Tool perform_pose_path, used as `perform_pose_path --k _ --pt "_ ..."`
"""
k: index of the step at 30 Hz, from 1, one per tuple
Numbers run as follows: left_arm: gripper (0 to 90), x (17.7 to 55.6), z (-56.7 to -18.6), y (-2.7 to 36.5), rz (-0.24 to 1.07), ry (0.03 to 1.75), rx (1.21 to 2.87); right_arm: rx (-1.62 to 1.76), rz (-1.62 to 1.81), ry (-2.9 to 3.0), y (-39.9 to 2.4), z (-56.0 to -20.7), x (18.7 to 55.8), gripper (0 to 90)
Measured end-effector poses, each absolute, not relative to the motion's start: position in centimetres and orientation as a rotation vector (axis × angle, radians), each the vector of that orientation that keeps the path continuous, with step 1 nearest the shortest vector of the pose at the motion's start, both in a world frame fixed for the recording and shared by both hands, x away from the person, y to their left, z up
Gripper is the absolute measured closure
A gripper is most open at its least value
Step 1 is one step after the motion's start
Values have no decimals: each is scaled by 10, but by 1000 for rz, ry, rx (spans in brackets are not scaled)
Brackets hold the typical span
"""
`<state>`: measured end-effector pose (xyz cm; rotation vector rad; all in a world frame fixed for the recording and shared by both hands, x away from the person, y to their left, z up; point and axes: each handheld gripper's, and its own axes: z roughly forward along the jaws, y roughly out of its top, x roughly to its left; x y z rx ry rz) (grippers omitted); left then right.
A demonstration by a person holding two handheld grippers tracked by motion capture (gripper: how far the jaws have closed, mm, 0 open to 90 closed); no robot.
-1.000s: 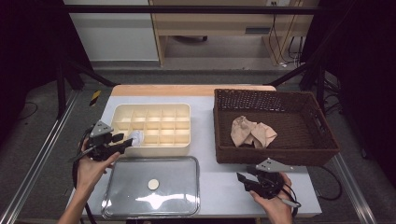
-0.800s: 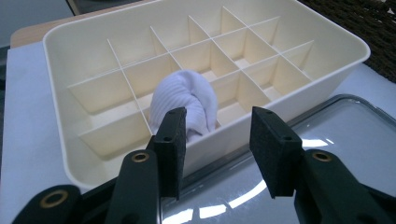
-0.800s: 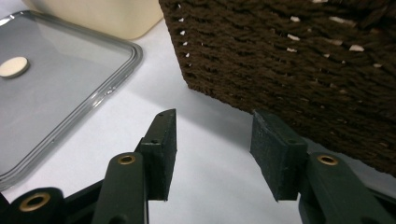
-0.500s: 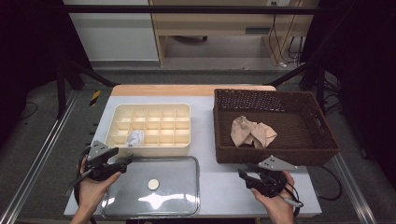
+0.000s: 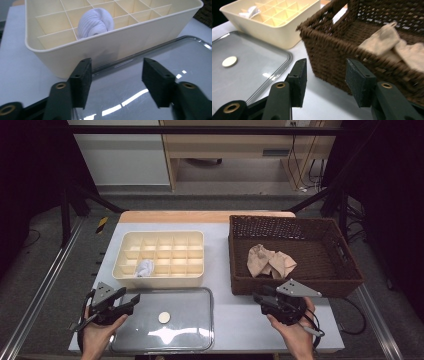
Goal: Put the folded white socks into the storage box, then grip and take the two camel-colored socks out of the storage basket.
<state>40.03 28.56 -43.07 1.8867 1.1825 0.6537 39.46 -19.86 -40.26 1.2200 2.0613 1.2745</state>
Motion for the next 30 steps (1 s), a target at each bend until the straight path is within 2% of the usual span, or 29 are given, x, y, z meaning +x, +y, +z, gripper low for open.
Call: perform_pose_path --k 5,9,17,30 --pt "487 399 -432 290 627 1173 1849 1221 1290 2033 -199 -395 400 520" --pt "487 399 -436 293 618 1177 1839 1234 1308 2012 -199 -391 406 520" --pt "531 398 -437 291 605 1216 1882 1247 1303 1983 -199 -378 421 524" --pt "494 403 -441 289 564 1233 1881 1256 1281 1929 -196 -355 459 538"
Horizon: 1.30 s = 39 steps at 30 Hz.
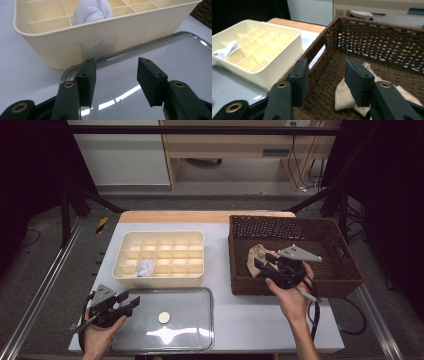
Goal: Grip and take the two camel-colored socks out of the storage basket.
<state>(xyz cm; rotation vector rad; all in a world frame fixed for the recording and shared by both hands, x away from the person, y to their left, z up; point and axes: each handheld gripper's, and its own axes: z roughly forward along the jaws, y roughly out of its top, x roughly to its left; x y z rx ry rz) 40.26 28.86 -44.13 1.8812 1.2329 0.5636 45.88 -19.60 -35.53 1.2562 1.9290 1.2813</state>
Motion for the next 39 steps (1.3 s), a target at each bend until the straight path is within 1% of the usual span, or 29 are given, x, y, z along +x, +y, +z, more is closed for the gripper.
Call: perform_pose_path --k 6,12,23,37,39 --pt "482 406 -443 288 572 1247 1891 1281 1253 1906 -195 -347 484 549" --pt "470 406 -443 289 577 1251 1891 1311 1223 1900 -195 -347 509 558" --pt "461 407 -444 290 580 1267 1891 1349 1176 1873 -201 -346 541 563" --pt "453 408 -444 292 577 1281 1888 1400 1048 1926 -202 -372 573 576" --pt "453 408 -444 292 576 1280 1892 1407 1030 1939 -202 -376 576 595"
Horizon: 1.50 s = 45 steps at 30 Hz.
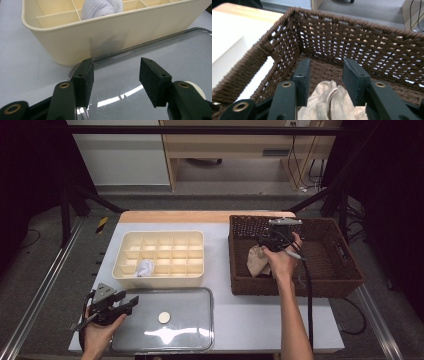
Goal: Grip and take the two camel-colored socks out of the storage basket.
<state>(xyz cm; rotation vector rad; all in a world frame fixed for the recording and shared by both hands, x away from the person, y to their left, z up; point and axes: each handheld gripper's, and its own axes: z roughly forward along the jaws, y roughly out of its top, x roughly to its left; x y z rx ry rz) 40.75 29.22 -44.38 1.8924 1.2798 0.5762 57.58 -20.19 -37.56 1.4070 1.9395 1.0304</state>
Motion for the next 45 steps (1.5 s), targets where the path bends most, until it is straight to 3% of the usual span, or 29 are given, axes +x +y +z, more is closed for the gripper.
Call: perform_pose_path --k 22,26,35,45 --pt "445 408 -444 293 588 1295 1887 1573 943 2014 -211 -419 586 564" --pt "445 408 -444 292 586 1294 1890 1595 945 2049 -209 -421 587 615" --pt "421 408 -444 293 578 1302 1884 1609 899 2101 -207 -424 590 835" --pt "255 409 -446 291 601 1321 1886 1577 964 2012 -212 -413 584 865"
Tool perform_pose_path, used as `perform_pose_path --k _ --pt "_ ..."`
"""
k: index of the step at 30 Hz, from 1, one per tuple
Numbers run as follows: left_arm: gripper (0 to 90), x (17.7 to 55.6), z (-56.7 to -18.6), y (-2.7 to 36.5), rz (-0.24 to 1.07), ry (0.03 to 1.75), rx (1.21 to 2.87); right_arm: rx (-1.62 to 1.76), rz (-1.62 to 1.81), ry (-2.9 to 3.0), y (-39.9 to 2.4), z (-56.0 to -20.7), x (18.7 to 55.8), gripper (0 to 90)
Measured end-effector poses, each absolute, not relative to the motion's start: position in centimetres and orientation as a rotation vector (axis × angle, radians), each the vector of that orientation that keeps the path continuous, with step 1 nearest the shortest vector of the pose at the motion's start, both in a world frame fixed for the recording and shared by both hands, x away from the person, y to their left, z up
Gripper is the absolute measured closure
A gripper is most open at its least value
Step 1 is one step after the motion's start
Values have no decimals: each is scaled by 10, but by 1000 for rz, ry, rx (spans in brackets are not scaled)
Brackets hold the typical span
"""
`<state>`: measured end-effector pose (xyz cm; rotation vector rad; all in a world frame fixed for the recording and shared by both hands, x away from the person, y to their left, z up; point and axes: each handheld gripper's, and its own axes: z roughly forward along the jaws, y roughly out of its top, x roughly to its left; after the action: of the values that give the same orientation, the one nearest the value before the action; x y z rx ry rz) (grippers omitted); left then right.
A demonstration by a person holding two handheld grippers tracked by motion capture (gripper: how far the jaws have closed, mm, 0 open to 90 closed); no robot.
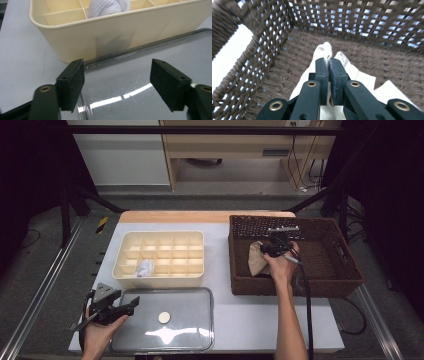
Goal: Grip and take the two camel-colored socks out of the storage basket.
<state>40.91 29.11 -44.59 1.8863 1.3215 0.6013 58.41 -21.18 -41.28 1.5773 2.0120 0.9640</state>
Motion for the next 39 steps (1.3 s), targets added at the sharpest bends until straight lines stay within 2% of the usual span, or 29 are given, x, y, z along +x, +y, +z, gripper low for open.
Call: perform_pose_path --k 3,9,12,21,33,39 --pt "255 411 -447 292 577 1317 1905 1548 1004 1973 -214 -407 582 866" --pt "414 411 -445 292 603 1281 1954 1504 1072 1915 -219 -387 575 867" --pt "455 411 -444 291 635 1255 1958 1469 1099 1905 -218 -376 572 868" --pt "462 413 -446 289 584 1241 1976 1431 1122 1899 -213 -362 571 868" --pt "454 412 -447 288 563 1234 1987 1517 950 1970 -214 -402 596 859" --pt "453 412 -447 287 557 1232 1991 1540 942 1997 -214 -409 598 763"
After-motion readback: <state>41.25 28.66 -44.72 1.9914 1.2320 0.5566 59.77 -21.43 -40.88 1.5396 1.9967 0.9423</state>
